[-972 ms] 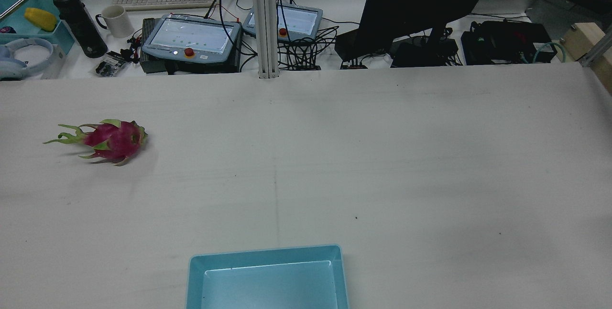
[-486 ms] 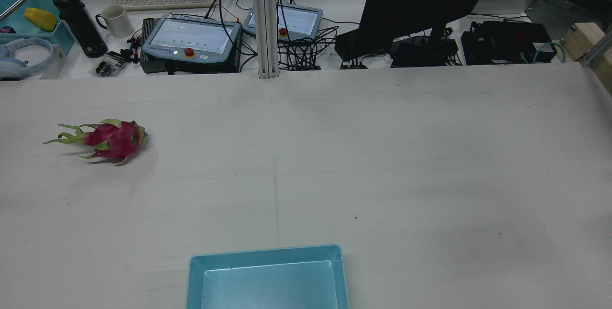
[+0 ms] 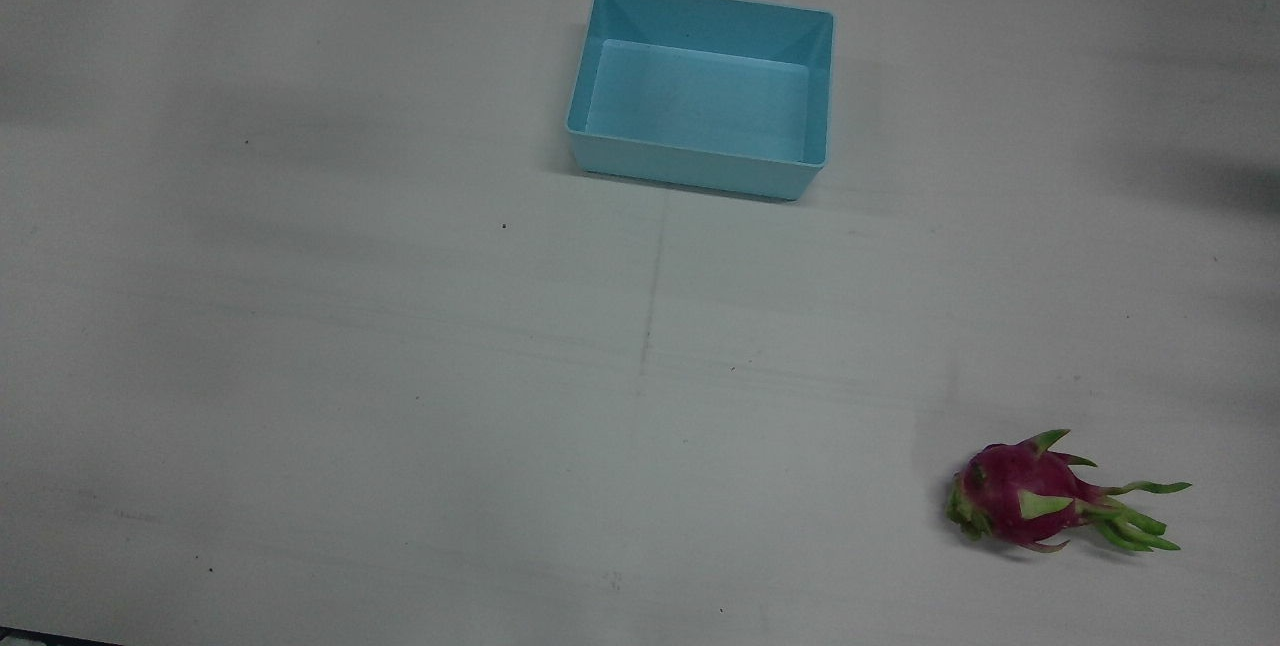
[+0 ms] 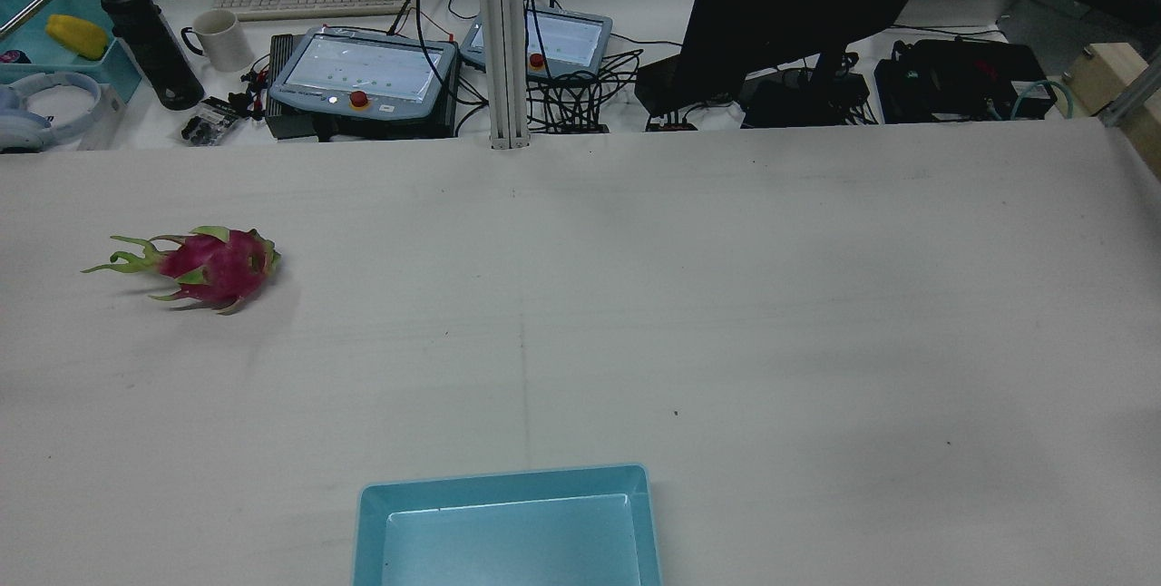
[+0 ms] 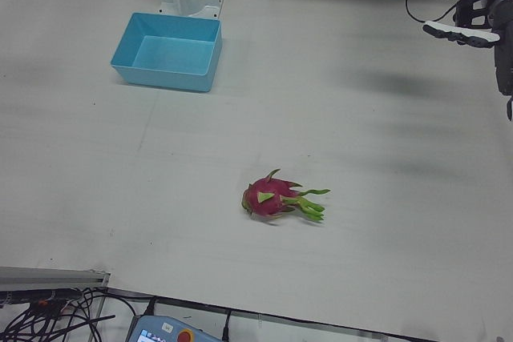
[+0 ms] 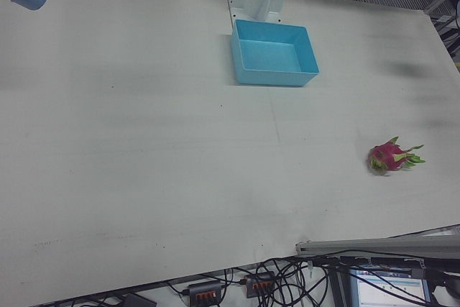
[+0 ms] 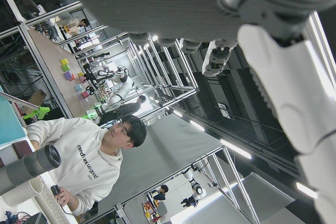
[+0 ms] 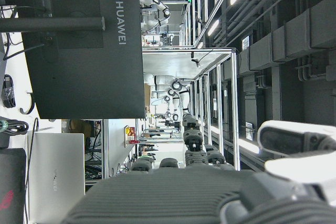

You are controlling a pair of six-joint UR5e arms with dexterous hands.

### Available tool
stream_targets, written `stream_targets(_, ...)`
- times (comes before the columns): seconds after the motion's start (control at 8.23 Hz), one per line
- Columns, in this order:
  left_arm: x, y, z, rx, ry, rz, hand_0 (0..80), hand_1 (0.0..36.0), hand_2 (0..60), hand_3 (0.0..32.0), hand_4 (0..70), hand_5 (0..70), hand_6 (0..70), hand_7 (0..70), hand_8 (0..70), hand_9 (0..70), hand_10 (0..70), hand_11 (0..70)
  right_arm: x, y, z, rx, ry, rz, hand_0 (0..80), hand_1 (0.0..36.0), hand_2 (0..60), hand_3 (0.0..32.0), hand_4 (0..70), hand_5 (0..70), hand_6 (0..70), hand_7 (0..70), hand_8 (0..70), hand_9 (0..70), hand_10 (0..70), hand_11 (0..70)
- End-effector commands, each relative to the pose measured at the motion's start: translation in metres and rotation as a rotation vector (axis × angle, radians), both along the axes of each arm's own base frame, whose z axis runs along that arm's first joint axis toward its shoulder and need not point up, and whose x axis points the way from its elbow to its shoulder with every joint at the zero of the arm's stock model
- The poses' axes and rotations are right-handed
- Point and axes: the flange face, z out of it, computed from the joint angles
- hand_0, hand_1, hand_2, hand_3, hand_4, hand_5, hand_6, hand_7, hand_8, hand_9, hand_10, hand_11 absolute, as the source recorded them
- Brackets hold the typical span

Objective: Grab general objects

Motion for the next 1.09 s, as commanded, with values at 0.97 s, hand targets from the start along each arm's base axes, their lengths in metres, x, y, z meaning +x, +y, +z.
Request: stream_targets(0.97,0.020,-0.019,-0.122,0.038,-0.501,0.019,53.8,19.4,4.6,0.0,6.1,13.8,0.0,5.4,0.0,0.0,0.2,2.8,0.000,0.000,0.000,0.000,-0.002,0.000,0.0,0.0,0.0,0.0,0.0,0.0,0.0,0.0,0.0,0.0,0.0,0.0)
